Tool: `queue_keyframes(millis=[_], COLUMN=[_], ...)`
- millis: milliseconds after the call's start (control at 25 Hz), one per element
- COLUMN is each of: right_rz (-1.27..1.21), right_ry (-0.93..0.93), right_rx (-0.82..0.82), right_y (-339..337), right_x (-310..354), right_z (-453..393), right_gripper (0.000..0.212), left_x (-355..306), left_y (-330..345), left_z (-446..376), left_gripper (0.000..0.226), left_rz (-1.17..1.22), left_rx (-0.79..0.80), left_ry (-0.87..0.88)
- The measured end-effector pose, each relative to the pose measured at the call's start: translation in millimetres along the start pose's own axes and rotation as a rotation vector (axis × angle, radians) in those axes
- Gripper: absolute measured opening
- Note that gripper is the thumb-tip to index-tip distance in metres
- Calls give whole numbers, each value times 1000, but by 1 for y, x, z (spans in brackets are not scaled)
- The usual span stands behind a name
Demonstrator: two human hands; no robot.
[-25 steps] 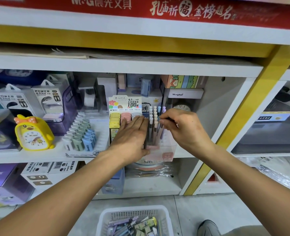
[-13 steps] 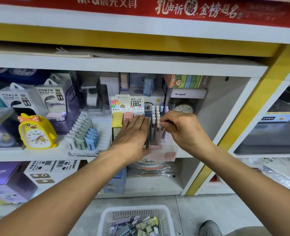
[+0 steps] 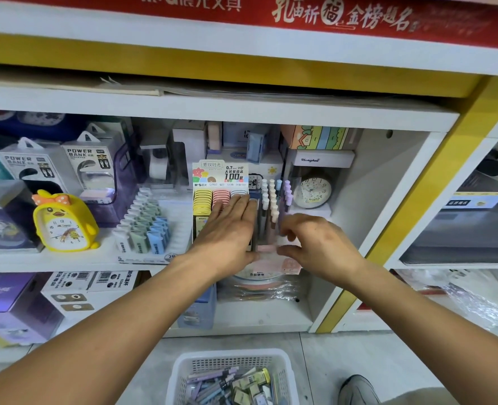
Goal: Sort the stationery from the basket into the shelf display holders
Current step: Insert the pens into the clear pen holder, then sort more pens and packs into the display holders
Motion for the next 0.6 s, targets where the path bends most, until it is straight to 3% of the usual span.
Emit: queue_keyframes(millis=[200,320,440,520,600], right_rz=[63,146,47,2,-23], right_ry=[-25,-69,-85,-93,-105], right_rx=[46,-62,-180,-26,293], right_y=[1,-11,-14,19,78], right_x=[7,21,46,65,80], right_z=[-3,4,17,28,45], right_gripper=[17,22,21,19,18], left_x=[-1,2,10,17,24], left_y=[-1,-10,-31,-27,12], left_z=[1,13,41,66,86], left_gripper=[107,107,78,44,26], left_rz=[6,21,78,111,93], left_rx=[5,-31,-252,-363,-109], left_ry=[-11,18,81,113,85])
Point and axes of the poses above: each hand's wrist, its own z-axis away from the middle knuckle, its own y-axis out of the palm, x = y × z, the point moved 6 cm from there along -z, towards the middle knuckle, and after that the axes turned 14 degrees about -y, right-handed, at the moved point
